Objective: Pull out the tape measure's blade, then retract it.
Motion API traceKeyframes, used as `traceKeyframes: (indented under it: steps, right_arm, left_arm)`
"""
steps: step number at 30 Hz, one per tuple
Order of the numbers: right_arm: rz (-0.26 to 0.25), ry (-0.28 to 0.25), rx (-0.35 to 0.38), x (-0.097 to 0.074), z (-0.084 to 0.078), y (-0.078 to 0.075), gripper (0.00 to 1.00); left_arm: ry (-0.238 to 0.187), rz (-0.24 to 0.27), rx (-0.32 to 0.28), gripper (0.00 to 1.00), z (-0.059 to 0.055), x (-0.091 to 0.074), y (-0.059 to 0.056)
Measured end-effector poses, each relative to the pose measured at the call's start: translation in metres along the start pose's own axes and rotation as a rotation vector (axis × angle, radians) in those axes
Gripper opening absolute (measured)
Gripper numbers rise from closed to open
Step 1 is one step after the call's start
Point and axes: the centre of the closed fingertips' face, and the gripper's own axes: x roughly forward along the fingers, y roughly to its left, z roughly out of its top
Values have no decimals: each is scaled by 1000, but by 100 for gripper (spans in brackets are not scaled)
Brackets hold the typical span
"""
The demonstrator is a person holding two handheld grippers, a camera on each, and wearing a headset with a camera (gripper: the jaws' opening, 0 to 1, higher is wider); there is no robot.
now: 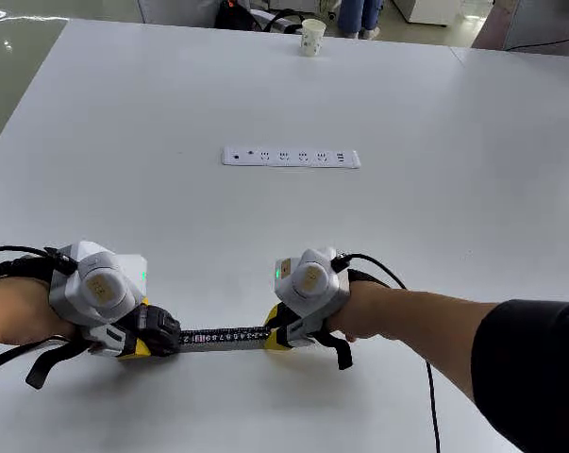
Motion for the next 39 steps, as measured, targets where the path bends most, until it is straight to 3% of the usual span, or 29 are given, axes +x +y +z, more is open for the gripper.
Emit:
traceKeyframes:
  steps: [39]
  right_arm:
    - [-12, 6, 19, -18, -28, -5, 9]
  left_arm:
    - [8, -5, 1, 31, -1, 2, 2]
